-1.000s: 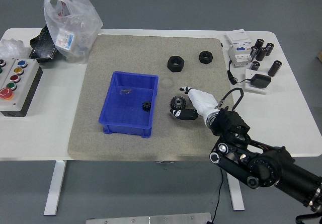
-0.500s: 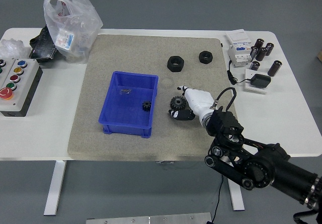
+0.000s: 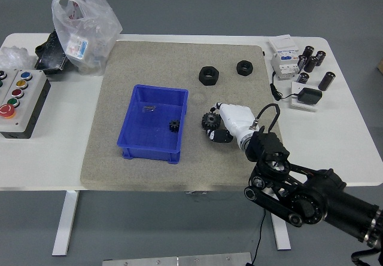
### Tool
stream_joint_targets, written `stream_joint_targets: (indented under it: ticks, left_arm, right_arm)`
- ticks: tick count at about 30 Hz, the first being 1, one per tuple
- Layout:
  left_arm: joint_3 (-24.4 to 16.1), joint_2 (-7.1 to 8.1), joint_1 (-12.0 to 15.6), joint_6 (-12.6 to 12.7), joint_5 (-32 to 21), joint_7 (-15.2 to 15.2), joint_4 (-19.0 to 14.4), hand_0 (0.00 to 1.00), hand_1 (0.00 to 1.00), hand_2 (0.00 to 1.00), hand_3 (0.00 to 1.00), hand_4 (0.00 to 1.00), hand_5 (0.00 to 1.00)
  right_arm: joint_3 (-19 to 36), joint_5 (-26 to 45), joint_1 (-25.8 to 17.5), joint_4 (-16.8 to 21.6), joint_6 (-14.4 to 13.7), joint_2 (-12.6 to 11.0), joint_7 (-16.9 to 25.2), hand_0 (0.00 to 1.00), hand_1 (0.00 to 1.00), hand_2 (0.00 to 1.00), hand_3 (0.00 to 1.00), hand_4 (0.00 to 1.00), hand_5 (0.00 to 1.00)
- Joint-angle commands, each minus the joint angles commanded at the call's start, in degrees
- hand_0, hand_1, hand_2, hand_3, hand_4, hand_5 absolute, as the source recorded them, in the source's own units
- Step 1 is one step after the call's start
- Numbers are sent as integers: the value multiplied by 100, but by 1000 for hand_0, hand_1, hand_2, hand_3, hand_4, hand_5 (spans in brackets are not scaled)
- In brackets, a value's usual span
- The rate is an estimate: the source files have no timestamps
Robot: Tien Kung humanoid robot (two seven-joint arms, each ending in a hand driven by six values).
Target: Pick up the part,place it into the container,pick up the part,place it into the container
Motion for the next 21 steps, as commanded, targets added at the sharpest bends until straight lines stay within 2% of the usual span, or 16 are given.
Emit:
stream_joint_targets:
  ticks: [6,10,11,16,17,21]
  left_arm:
    - [9,7,-2,-1,-2,9,0,614,603,603,613,472,590]
    - [25,11,-1,-4,-9,20,0,614,603,603,613,472,590]
    - [28,12,-1,-5,-9,23,0,613,603,604,614,479,595]
    - [44,11,-3,-8,-18,40,0,613,603,604,614,479,595]
    - [48,10,-5,-8,-22,42,0,613,603,604,614,480,595]
    - [36,9,0,-8,-10,55,0,613,603,604,614,480,595]
  right_arm:
    - [-21,-346,354,242,-41,10,-50,284,443,452,593,85,28]
    - [-217,-488,611,367,-142,143,-18,284,443,452,593,85,28]
    - [-287,-507,661,382,-178,189,10,374,598,625,666,311,215]
    - [-684,-799,786,329,-73,489,10,374,598,625,666,311,215]
    - [-751,-886,789,309,-33,533,-10,571,798,837,800,471,203]
    - [-885,-1046,795,278,53,582,-52,571,798,837,800,471,203]
